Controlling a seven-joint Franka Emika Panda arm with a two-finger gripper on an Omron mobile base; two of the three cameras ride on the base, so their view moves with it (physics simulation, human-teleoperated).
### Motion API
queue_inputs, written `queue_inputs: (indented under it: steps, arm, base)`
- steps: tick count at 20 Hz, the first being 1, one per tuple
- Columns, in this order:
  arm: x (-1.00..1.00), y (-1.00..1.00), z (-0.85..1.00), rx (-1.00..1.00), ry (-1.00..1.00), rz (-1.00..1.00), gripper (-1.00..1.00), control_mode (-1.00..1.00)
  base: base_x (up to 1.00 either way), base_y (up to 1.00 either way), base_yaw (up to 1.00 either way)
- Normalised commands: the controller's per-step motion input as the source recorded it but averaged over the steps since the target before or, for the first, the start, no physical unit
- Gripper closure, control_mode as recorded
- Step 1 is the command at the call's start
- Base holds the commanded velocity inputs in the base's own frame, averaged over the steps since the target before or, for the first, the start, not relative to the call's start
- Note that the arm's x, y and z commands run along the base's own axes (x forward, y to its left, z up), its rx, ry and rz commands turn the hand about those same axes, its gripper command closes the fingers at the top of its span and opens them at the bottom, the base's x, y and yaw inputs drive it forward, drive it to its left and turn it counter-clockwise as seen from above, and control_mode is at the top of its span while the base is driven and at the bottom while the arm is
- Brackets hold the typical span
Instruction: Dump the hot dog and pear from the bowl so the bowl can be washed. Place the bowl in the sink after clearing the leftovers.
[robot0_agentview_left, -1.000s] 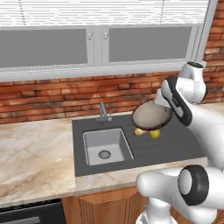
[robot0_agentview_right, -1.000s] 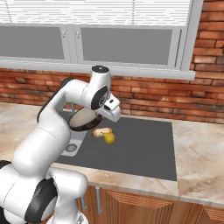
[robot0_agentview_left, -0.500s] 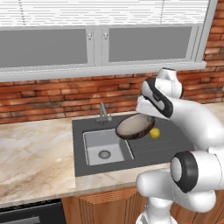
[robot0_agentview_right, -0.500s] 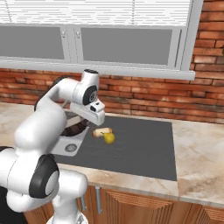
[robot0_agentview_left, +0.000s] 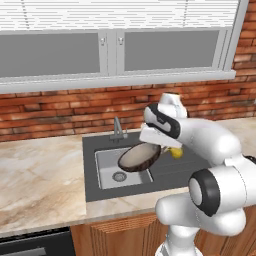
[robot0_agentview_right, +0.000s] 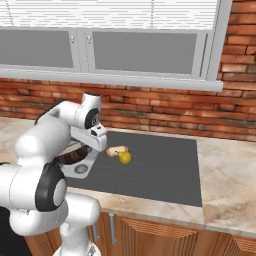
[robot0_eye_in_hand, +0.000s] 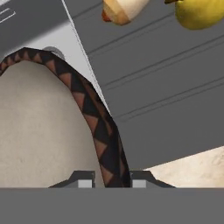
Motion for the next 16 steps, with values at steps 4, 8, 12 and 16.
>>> queue_inputs:
  steps: [4, 8, 12, 16]
  arm:
    - [0.01, 0.38, -0.53, 0.0, -0.03, 0.0, 1.0, -1.0]
    - [0.01, 0.26, -0.6, -0.01, 0.0, 0.0, 1.0, -1.0]
    - [0.0, 0.03, -0.4, -0.04, -0.07, 0.0, 1.0, -1.0]
    - [0.0, 0.0, -0.15, -0.04, -0.18, 0.0, 1.0, -1.0]
  base:
    - [0.0, 0.0, 0.0]
    - [0.0, 0.0, 0.0]
    - [0.0, 0.0, 0.0]
    - [0.0, 0.0, 0.0]
